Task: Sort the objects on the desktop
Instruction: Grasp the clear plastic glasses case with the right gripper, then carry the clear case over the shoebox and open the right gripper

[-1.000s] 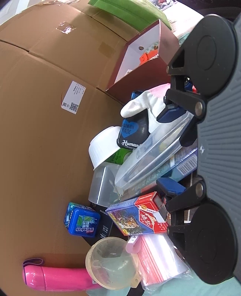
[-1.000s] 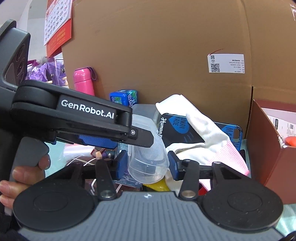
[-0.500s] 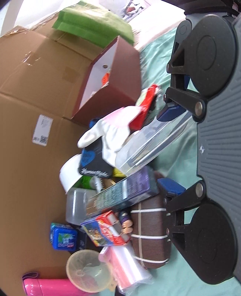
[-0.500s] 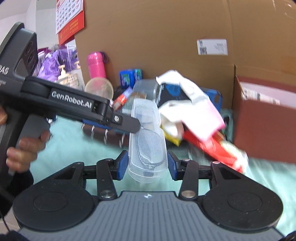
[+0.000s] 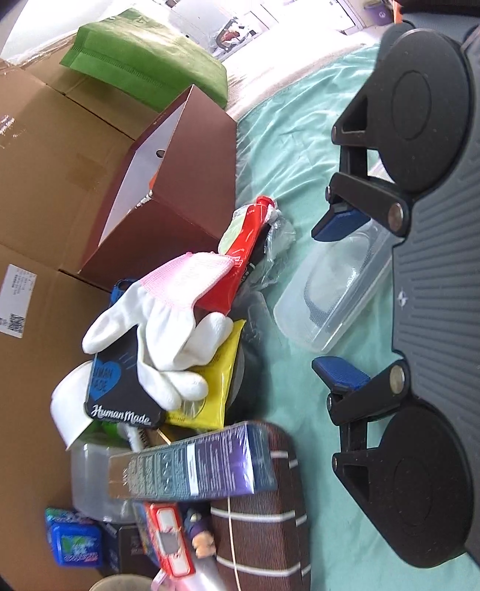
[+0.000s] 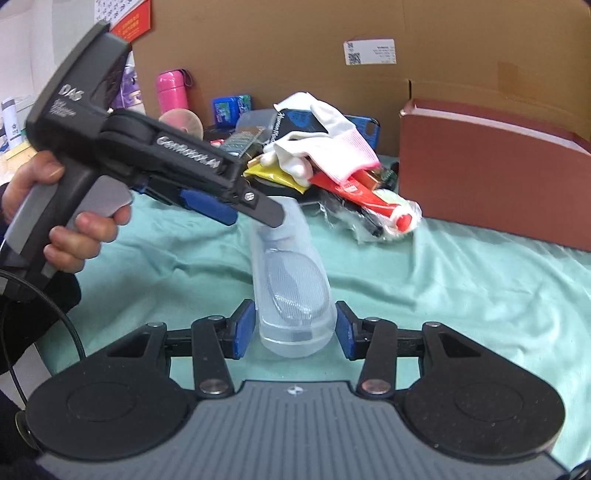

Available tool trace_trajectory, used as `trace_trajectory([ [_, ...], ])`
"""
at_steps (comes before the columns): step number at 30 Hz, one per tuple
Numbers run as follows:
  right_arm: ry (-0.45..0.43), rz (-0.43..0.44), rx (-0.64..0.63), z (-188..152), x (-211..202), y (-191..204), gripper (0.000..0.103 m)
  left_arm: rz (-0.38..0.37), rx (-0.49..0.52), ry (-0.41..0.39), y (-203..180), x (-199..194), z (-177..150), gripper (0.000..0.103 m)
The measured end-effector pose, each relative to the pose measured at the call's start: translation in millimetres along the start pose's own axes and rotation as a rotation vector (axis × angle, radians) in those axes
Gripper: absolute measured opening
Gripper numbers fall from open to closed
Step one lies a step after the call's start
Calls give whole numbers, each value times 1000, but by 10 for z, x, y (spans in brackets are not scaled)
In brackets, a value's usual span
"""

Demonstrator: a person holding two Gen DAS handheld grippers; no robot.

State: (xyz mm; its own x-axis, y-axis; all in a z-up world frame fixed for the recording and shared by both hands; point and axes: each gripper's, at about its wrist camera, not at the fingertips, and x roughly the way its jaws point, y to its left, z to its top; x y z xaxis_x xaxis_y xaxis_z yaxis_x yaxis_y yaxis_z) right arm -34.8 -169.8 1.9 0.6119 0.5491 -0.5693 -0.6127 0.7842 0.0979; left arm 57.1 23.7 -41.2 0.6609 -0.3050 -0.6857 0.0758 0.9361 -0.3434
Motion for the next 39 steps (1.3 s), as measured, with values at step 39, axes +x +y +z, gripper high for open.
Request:
trace_trajectory([
  [39, -23, -45, -4, 80, -145, 7, 45, 3, 70, -61, -388, 35, 153, 59],
])
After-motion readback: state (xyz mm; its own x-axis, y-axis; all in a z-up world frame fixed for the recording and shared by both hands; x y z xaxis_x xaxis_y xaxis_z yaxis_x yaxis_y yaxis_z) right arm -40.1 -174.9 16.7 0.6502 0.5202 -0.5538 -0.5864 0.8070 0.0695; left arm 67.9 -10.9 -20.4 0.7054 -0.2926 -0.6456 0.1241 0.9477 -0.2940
